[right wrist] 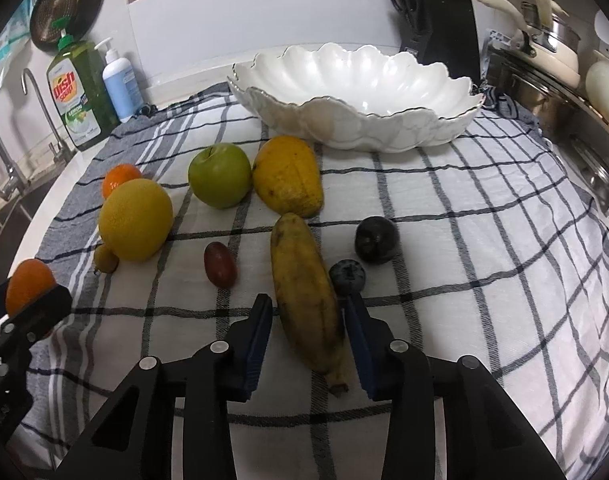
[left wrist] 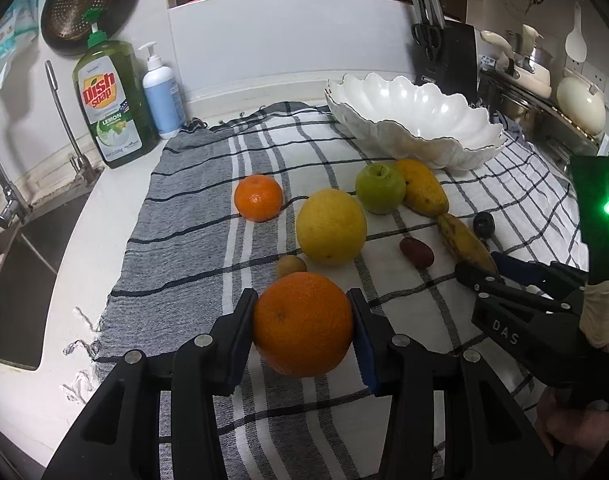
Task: Organize fruits
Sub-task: 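Carry the orange and banana into the white scalloped bowl and open both tools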
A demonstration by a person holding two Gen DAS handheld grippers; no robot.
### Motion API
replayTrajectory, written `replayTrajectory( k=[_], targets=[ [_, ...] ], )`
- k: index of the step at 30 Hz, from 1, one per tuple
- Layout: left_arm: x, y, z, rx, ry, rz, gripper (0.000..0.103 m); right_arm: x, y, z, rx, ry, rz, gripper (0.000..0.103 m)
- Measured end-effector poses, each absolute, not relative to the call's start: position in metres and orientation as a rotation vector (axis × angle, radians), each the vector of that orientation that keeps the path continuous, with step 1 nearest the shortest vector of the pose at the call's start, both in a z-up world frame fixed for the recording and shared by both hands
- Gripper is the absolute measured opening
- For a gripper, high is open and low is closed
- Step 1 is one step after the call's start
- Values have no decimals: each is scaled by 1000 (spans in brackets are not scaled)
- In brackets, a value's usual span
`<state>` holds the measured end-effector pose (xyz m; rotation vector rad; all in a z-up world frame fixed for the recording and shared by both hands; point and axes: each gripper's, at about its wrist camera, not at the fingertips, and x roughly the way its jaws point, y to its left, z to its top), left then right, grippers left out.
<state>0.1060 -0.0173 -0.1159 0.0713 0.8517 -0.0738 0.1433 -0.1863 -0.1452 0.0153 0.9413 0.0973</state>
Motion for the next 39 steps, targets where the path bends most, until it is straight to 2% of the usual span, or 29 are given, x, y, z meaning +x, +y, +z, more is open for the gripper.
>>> replayTrajectory(
  k=[2,5,26,39],
  targets=[
    [105,-16,-116,69,851,-71,45,144,-184,-148,3,944,96,39],
    [104,-15,-115,69,849,-67,45,144,-184,-147,1,942,99,33],
    [87,-21,-92,80,792,-72,45,117,-193,-103,58,841,144,31],
    [106,-35,-64,88,734,-108,45,117,-205,-68,80,766,137,31]
  ],
)
